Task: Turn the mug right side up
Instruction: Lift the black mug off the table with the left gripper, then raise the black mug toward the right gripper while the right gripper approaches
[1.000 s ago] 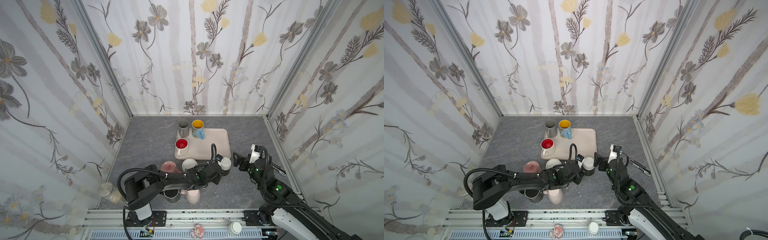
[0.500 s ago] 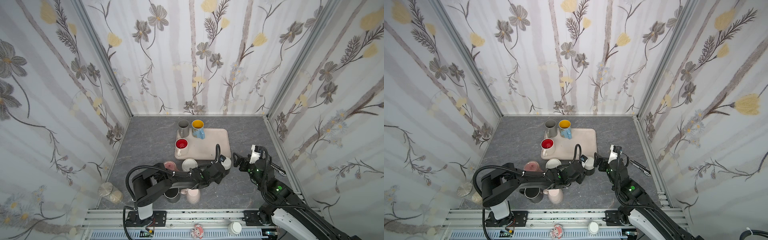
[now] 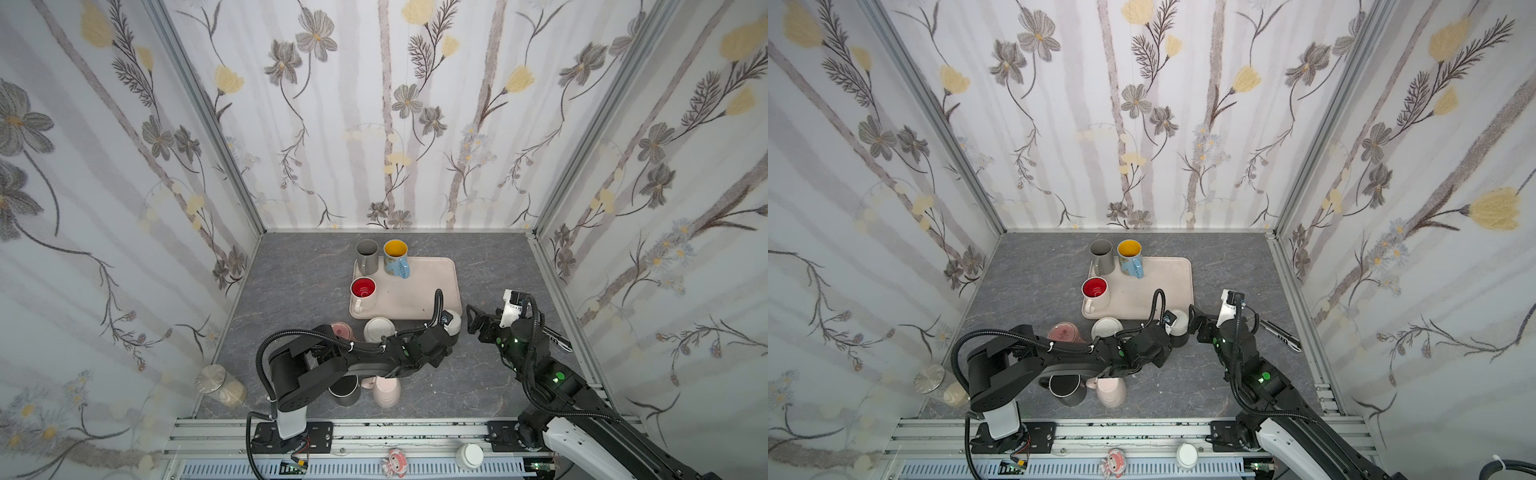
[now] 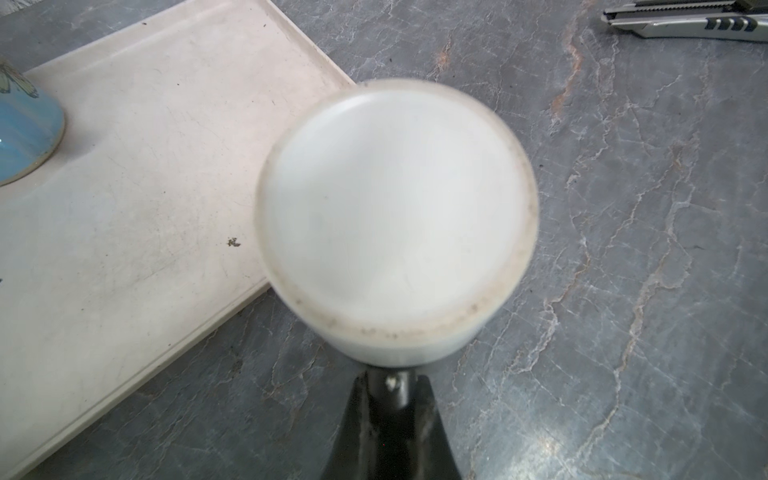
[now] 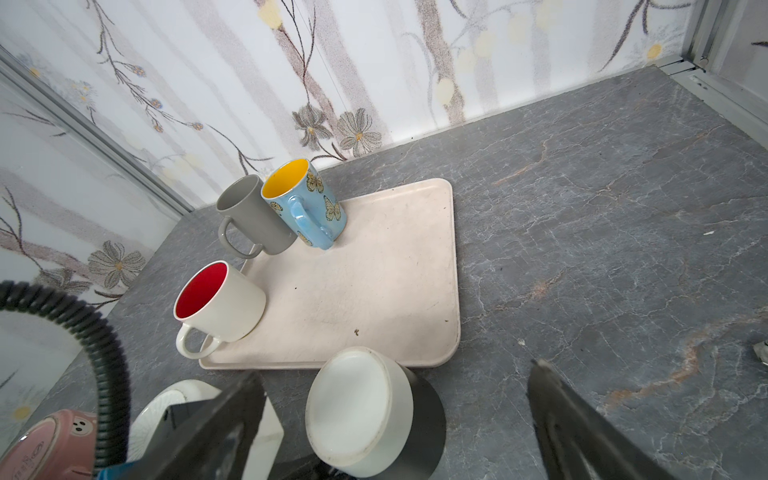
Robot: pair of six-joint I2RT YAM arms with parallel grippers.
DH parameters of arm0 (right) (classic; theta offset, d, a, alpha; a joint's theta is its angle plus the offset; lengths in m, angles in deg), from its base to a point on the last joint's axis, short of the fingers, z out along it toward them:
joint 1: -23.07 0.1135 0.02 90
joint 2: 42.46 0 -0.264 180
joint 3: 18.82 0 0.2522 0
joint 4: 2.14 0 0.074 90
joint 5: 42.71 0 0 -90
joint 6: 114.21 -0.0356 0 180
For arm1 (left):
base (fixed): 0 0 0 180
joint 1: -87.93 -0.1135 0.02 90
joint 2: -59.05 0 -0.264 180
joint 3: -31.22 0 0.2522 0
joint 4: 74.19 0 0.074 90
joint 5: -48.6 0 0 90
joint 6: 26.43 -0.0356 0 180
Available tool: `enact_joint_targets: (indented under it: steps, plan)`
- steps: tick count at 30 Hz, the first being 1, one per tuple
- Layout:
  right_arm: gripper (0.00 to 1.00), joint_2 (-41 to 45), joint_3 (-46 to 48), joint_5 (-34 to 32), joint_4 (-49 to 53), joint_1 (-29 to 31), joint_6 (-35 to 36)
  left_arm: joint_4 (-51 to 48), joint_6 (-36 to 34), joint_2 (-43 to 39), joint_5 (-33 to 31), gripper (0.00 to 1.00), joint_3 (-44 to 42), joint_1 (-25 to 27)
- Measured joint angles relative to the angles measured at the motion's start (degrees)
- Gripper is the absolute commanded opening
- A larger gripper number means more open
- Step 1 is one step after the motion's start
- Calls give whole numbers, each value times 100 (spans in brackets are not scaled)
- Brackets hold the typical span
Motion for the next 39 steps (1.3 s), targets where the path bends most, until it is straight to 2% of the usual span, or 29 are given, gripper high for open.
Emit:
enact_joint_targets:
  steps: [10,22,34,39]
  plan:
    - [99,164,90,179,-122,0,4,4,-37,-221,74,0,-166,-22]
    - [97,671,407,1104,-1014,0,17,686,472,-1471,645,0,-817,-522]
    - [84,-98,437,2417,-2485,2,-573,2234,1178,-2739,940,0,-1565,-1300]
    - [74,-514,409,2741,-3244,7,-962,3215,1368,-3056,935,0,-1941,-1508]
